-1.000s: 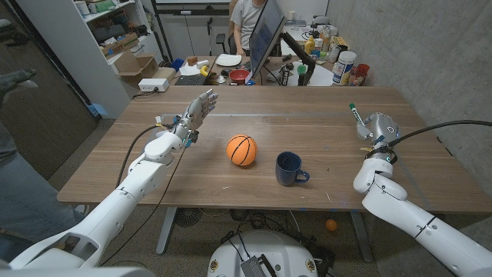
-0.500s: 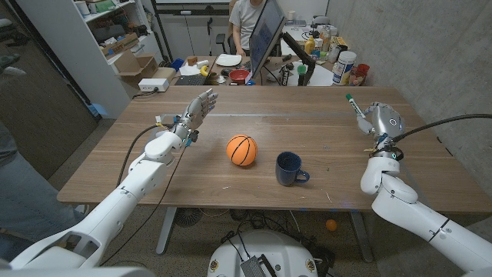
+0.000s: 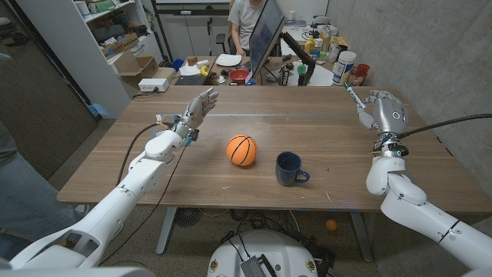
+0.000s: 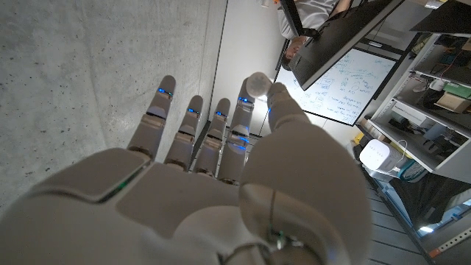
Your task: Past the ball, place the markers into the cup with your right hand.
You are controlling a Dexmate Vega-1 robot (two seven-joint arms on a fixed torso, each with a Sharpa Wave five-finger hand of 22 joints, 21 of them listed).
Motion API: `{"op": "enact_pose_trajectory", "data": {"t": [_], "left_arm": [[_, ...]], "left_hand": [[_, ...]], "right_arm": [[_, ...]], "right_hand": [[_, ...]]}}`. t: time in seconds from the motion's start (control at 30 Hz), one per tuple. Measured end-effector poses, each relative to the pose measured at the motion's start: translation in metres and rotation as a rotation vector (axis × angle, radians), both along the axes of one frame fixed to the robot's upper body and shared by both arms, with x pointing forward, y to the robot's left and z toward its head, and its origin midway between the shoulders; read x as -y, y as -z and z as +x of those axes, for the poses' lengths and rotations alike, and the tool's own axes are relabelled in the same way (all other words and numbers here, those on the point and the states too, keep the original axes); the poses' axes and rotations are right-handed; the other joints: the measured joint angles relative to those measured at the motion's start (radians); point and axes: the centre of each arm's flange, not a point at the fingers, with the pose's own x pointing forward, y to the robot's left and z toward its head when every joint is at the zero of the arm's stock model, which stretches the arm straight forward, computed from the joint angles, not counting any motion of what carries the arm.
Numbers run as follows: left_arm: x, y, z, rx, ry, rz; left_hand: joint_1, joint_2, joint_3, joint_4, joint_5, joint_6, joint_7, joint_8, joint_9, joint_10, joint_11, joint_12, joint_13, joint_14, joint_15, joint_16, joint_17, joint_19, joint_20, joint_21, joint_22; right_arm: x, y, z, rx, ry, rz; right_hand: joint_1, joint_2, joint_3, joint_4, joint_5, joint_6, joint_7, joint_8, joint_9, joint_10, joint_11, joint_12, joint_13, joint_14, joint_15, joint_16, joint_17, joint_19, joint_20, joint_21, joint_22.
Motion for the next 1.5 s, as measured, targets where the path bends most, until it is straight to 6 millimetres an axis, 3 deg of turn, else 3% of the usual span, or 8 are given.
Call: {"op": "enact_pose_trajectory", "data": {"t": [0.9,1.5], "left_arm": [[0.004,-0.001,-0.003,0.001,-0.015,0.002],[0.006,-0.004,-0.004,0.0,-0.026,0.007]], "left_hand": [[0.0,0.0,0.0,0.0,0.0,0.0,0.0,0.0,0.0,0.0,0.0,0.0,0.0,-0.005,0.005,0.0,0.0,0.0,0.0,0.0,0.0],[0.0,0.0,0.0,0.0,0.0,0.0,0.0,0.0,0.0,0.0,0.0,0.0,0.0,-0.005,0.005,0.0,0.0,-0.002,-0.002,0.0,0.0]], "right_arm": [[0.012,-0.028,-0.028,0.08,-0.148,-0.204],[0.003,-0.045,-0.049,0.064,-0.218,-0.425]], "right_hand": [[-0.017,0.017,-0.003,0.013,0.008,-0.016,-0.016,0.0,-0.005,0.005,-0.016,-0.008,0.002,-0.011,-0.036,-0.009,0.005,0.062,-0.015,0.004,-0.003],[-0.017,0.017,-0.003,0.013,0.015,-0.016,-0.016,0.0,-0.005,0.009,-0.027,-0.008,0.007,0.0,-0.047,-0.016,0.005,0.076,-0.019,0.004,-0.003]]}}
